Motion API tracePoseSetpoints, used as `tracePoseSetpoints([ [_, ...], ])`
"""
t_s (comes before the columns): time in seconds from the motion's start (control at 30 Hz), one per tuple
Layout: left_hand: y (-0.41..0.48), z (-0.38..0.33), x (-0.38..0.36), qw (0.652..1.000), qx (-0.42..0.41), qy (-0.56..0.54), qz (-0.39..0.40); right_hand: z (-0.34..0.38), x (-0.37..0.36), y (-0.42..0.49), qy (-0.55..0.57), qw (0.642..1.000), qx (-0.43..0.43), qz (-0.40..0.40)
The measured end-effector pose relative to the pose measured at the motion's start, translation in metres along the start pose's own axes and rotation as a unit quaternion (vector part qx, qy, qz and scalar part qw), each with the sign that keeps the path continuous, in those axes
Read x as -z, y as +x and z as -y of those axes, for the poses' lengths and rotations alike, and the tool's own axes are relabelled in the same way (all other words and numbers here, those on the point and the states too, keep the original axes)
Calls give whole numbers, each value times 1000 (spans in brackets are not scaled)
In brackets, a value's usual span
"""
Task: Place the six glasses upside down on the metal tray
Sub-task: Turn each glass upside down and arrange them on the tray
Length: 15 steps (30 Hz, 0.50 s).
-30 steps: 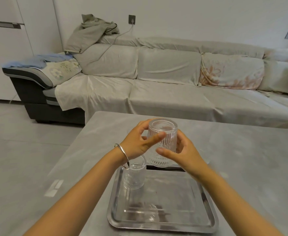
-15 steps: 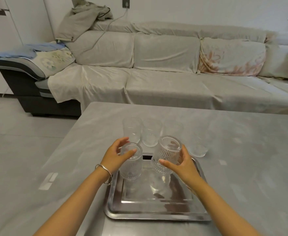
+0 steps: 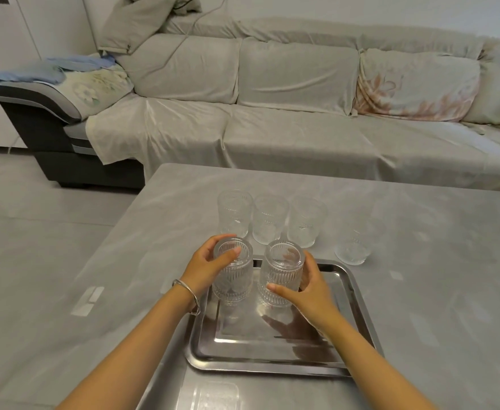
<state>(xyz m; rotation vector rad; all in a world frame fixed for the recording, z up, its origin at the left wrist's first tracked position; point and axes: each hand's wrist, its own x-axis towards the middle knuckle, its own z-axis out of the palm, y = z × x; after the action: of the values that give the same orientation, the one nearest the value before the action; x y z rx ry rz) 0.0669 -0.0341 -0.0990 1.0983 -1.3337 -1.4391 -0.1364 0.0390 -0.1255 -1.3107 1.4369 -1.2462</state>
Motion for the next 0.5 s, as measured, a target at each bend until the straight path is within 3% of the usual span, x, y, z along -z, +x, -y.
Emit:
tracePoseSetpoints([
  [0.5,1,1,-2,1000,-2,-8,2,-2,-6,0,-21,1000,14,9],
])
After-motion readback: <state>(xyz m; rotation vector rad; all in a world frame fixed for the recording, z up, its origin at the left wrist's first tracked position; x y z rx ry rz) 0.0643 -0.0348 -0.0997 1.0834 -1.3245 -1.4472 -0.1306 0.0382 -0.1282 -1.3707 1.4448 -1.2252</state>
